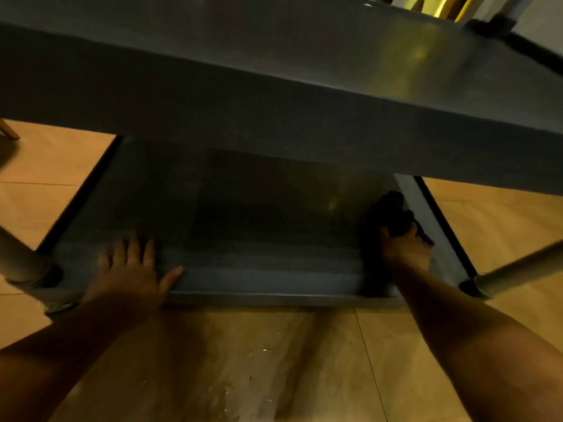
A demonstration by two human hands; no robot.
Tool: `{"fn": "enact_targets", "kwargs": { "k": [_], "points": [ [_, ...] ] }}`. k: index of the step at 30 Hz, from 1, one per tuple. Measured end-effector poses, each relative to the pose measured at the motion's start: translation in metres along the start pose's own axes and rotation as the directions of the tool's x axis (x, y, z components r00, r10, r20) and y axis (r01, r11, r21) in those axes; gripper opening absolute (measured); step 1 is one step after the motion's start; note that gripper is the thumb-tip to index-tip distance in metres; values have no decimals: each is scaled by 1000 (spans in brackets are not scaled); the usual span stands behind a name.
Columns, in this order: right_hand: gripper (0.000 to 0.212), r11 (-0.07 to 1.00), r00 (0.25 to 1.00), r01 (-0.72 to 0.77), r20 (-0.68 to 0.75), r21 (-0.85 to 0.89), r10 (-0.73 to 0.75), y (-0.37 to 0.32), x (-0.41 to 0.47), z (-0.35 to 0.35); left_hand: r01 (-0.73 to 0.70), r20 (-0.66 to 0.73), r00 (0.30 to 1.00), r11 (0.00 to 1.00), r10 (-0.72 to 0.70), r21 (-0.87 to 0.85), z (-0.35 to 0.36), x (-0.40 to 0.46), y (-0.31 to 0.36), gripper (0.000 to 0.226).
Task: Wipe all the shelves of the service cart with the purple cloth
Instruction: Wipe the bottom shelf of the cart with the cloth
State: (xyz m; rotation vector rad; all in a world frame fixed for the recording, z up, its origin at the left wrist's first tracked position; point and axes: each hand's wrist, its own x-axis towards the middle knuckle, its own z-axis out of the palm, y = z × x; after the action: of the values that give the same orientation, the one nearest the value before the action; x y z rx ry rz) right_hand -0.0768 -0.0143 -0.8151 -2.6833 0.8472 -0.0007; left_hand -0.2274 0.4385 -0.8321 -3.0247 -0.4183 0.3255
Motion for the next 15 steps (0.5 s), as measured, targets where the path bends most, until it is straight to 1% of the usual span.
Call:
{"fn": "enact_targets", "kwargs": {
  "k": [2, 3, 4, 6, 7, 9, 11, 12, 13, 14, 15],
  "points": [
    [76, 980, 1000, 5, 19, 199, -9, -12, -4, 14, -119, 3, 993, 993, 119, -11, 0, 10, 5, 98],
    [73, 959, 1000, 26, -1, 281, -27, -20, -5, 19, -169, 18, 985, 985, 169, -38, 1, 17, 13, 100],
    [68, 946, 999, 53, -27, 319, -47, -29, -5, 25, -200, 45, 978, 978, 203, -56, 2, 25, 20, 103],
    [59, 952, 993, 106, -74, 286, -89, -52, -7, 36, -219, 103, 969, 974, 224, -65, 4, 35, 30, 106],
    [57, 956, 991, 117, -86, 267, -98, -64, -8, 40, -228, 111, 966, 972, 233, -59, 8, 37, 31, 106],
    [57, 961, 990, 118, -99, 251, -95, -91, -12, 45, -276, 87, 956, 959, 282, -66, 14, 42, 27, 108],
    [60, 958, 990, 138, -74, 252, -123, -124, -24, 53, -316, 55, 947, 948, 317, -27, 13, 44, 11, 107],
    [61, 951, 985, 172, -55, 255, -163, -148, -33, 62, -277, 34, 960, 961, 277, -9, 13, 48, -3, 108],
    [61, 942, 977, 214, -29, 258, -213, -173, -44, 72, -197, 17, 980, 980, 197, -14, 12, 52, -15, 111],
    [61, 931, 964, 256, -2, 259, -264, -201, -55, 83, -115, 26, 993, 992, 116, -44, 12, 57, -26, 116],
    [60, 918, 948, 301, 22, 258, -317, -226, -66, 94, -68, 47, 996, 995, 72, -77, 10, 60, -32, 121]
  ]
}}
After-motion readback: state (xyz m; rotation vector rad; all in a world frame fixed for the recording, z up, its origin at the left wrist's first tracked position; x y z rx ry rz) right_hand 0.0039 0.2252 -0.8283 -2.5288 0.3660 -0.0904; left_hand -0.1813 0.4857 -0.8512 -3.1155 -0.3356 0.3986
